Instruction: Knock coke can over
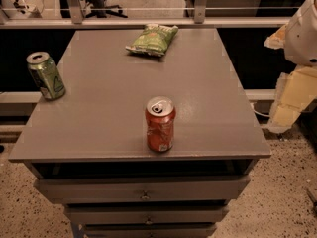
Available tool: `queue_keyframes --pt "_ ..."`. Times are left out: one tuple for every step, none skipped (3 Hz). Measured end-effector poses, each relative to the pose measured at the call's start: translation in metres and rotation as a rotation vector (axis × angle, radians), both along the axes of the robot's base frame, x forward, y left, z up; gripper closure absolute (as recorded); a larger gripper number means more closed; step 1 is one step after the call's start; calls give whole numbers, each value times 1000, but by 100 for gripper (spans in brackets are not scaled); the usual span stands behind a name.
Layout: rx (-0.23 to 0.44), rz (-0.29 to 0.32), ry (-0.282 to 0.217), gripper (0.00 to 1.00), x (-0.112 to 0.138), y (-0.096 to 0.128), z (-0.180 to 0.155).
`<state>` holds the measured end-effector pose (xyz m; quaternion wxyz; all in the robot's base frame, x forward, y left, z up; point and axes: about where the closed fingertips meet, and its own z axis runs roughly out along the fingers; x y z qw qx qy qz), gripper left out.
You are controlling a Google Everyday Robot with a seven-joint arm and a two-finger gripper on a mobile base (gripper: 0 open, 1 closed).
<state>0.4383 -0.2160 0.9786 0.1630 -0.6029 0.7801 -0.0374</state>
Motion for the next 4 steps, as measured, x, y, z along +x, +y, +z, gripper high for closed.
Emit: queue_keyframes --pt "4 0 -1 0 0 0 0" --pt "28 0 -6 0 0 1 -2" --pt "104 1 -4 0 2 11 -15" --pt "282 14 2 0 6 37 -55"
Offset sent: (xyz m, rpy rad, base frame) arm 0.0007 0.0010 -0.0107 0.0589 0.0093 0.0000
